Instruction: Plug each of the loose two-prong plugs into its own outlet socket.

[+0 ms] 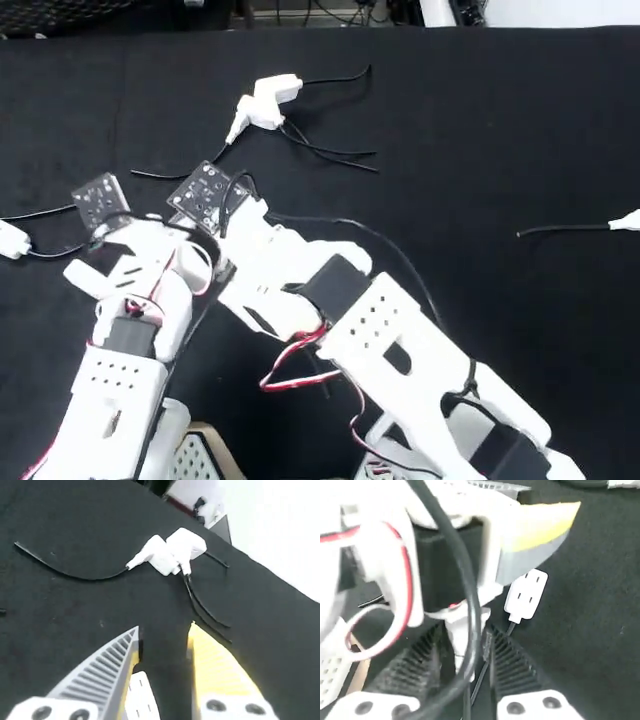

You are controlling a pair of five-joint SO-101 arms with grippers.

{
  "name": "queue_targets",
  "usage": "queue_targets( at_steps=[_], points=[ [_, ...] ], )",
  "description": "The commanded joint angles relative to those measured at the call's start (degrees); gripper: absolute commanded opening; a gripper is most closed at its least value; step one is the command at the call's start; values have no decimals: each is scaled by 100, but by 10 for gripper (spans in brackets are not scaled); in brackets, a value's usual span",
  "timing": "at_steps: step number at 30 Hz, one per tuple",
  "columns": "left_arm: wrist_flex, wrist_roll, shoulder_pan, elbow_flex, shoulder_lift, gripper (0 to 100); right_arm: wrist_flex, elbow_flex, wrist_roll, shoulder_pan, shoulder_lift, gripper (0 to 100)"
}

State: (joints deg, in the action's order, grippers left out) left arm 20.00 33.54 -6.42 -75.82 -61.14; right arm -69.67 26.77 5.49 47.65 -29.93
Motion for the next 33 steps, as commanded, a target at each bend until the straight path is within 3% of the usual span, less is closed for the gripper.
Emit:
queue_targets(
  at_steps=[1, 9, 17, 25, 33],
  points=[
    [-765, -369, -224, -558, 9, 167, 18, -145, -9, 35, -312, 12],
    [-1046, -818, -251, -1042, 9, 167, 18, -154, -26, 9, -312, 12],
    [-1046, -835, -268, -1112, 9, 166, 18, -286, -44, -527, -312, 12],
    [-1046, -835, -198, -1112, 9, 166, 18, -268, -44, -536, -286, 12],
    [-1055, -844, 725, -1059, -9, 166, 62, -418, -334, -897, 13, 12]
  ],
)
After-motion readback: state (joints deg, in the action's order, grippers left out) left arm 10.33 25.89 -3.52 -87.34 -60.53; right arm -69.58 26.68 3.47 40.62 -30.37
